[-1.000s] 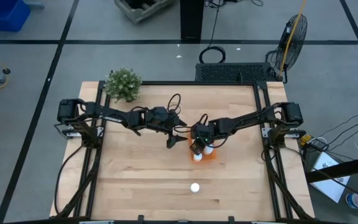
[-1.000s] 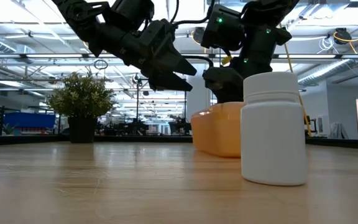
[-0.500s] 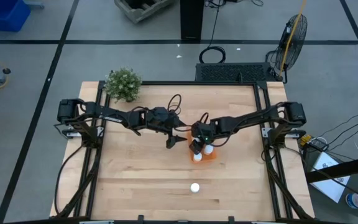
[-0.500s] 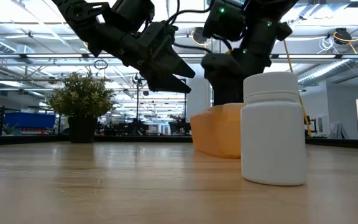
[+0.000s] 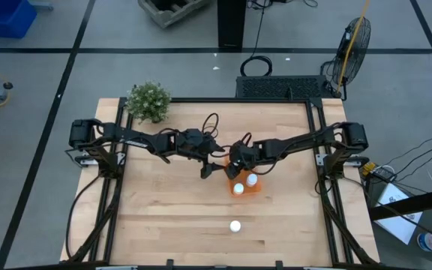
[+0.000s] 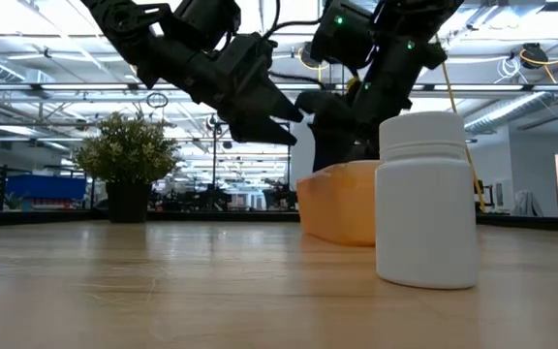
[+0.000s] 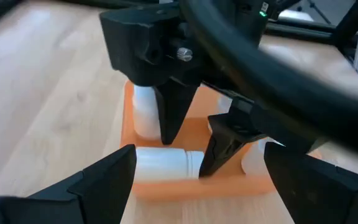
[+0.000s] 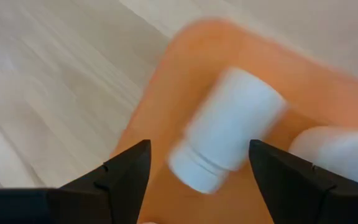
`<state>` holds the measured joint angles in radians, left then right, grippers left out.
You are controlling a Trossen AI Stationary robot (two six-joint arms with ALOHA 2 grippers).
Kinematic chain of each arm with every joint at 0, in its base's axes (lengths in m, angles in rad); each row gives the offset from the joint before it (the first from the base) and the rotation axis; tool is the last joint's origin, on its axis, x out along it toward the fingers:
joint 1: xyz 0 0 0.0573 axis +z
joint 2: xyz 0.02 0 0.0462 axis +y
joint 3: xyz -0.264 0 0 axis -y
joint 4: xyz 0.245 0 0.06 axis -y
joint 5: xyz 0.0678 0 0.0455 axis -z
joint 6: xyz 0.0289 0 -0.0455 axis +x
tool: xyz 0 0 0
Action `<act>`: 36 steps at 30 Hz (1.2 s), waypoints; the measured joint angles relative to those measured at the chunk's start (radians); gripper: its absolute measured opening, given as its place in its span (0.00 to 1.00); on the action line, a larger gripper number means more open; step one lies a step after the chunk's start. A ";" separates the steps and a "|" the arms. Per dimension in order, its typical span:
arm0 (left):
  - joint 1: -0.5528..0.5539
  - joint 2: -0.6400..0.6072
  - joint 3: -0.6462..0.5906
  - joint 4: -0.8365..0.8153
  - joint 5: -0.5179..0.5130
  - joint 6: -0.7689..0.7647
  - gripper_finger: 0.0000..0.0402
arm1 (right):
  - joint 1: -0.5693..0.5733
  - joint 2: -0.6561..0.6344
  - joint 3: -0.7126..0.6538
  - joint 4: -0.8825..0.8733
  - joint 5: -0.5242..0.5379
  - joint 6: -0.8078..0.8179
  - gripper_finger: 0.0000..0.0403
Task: Pick and place pill bottles into a basket
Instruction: Adjust the white medicine bottle in the orange bin
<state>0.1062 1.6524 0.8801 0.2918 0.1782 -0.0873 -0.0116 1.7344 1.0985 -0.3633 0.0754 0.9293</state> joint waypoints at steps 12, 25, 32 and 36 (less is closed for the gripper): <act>-0.002 0.000 -0.002 -0.010 -0.004 0.009 0.90 | 0.001 0.042 0.001 -0.014 0.013 0.017 0.65; -0.003 0.000 0.000 0.000 -0.008 0.005 0.90 | -0.002 0.054 0.002 -0.064 -0.015 -0.034 0.48; -0.003 0.000 0.000 -0.001 -0.011 0.005 0.90 | -0.001 0.060 0.001 -0.033 -0.032 -0.090 0.36; -0.003 0.000 0.000 -0.002 -0.015 0.007 0.90 | -0.001 0.045 -0.001 -0.031 -0.023 -0.108 0.36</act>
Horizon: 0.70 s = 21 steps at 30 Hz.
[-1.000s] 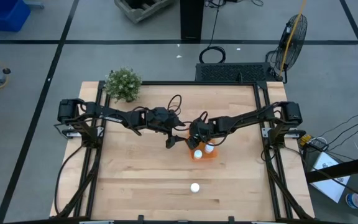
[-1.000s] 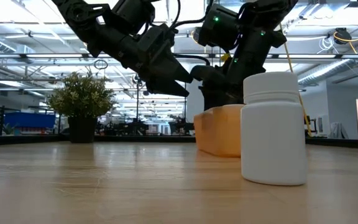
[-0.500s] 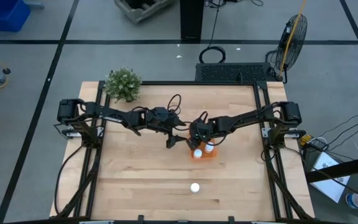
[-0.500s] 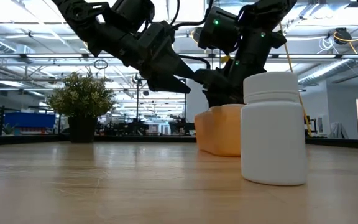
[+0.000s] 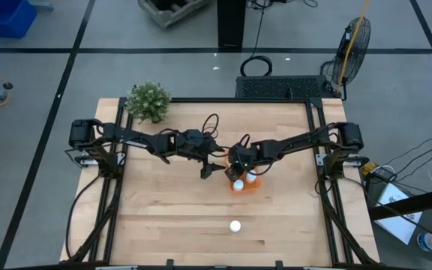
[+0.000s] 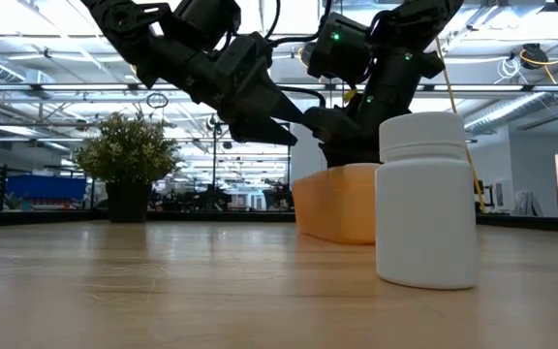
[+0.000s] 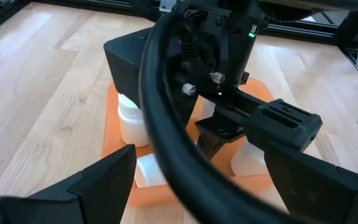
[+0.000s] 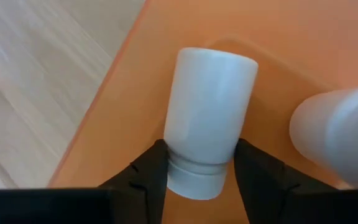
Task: Pick and place pill bottles into a basket
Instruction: Adjust the white medicine bottle in the orange bin
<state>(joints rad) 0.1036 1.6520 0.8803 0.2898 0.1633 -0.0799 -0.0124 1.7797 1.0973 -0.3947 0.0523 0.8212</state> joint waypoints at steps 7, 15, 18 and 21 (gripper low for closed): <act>-0.002 0.000 0.000 -0.010 -0.008 -0.005 0.90 | 0.008 -0.040 -0.003 -0.012 0.027 -0.052 0.31; -0.001 0.000 0.000 -0.011 -0.009 -0.024 0.90 | 0.018 -0.107 -0.002 -0.019 -0.002 -0.148 0.13; -0.001 0.000 0.000 -0.011 -0.009 -0.026 0.90 | 0.017 -0.104 -0.001 -0.023 -0.022 -0.168 0.05; 0.000 0.000 0.000 -0.010 -0.009 -0.026 0.90 | 0.017 -0.096 -0.001 -0.026 -0.045 -0.176 0.02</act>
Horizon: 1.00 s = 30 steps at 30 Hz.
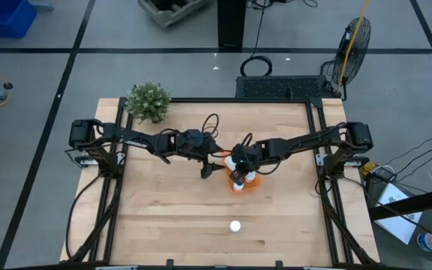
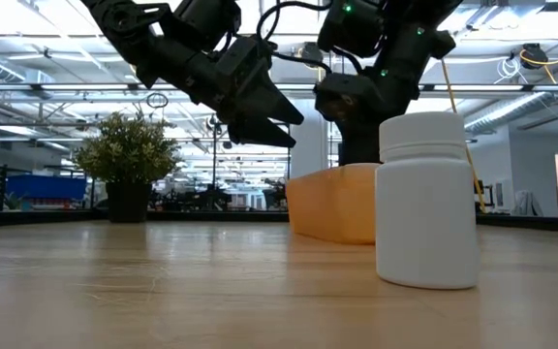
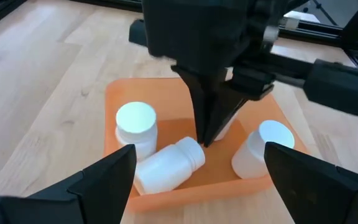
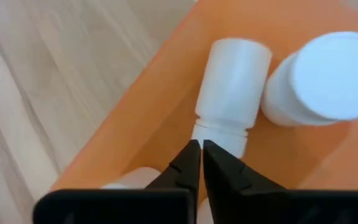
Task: Pick and place pill bottles into a basket
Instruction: Adjust the white medicine bottle in the orange bin
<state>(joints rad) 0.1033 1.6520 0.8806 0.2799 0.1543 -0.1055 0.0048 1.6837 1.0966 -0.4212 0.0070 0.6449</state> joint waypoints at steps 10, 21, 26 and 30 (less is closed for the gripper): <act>0.002 0.000 0.000 0.000 -0.009 0.007 0.90 | -0.001 0.002 0.001 0.060 -0.006 0.024 0.29; 0.002 0.000 0.000 -0.014 -0.009 0.016 0.90 | -0.001 0.079 0.001 0.054 0.041 0.016 0.58; 0.002 0.000 0.000 -0.016 -0.008 0.018 0.90 | -0.002 0.115 0.001 0.059 0.043 0.017 0.56; 0.002 0.001 0.000 -0.016 -0.008 0.019 0.90 | -0.002 0.120 0.001 0.063 0.043 0.022 0.54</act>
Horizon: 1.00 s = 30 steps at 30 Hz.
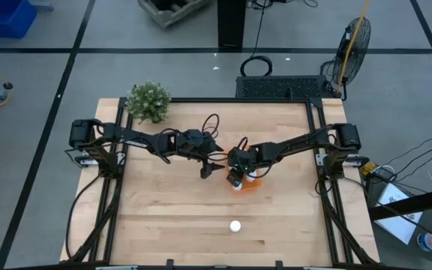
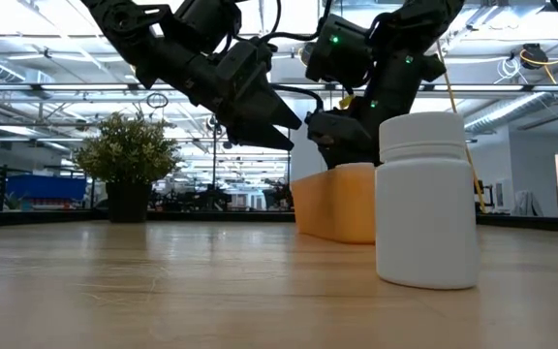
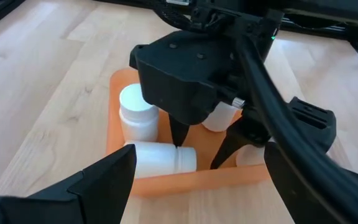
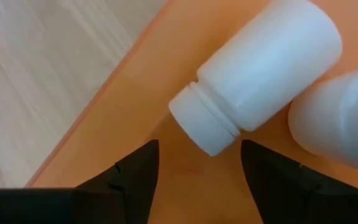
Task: Pick and place pill bottles into a basket
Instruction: Adjust the white medicine bottle in the orange bin
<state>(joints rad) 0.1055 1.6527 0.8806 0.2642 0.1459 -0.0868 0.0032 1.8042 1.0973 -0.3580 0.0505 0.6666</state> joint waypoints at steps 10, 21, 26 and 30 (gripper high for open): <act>0.000 0.000 0.000 -0.001 0.000 0.000 0.90 | -0.013 -0.048 0.000 -0.023 -0.002 0.059 0.53; -0.001 0.000 0.000 -0.009 0.000 0.006 0.90 | -0.034 -0.060 0.000 0.041 0.029 0.132 0.52; -0.001 0.000 0.000 -0.016 -0.001 0.007 0.90 | -0.044 -0.023 0.000 0.032 0.002 0.144 0.52; -0.001 0.000 -0.002 -0.015 -0.001 0.010 0.90 | -0.043 -0.006 0.003 0.023 0.001 0.144 0.52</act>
<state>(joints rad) 0.1043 1.6531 0.8787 0.2491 0.1446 -0.0772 -0.0399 1.7985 1.1000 -0.3347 0.0513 0.8104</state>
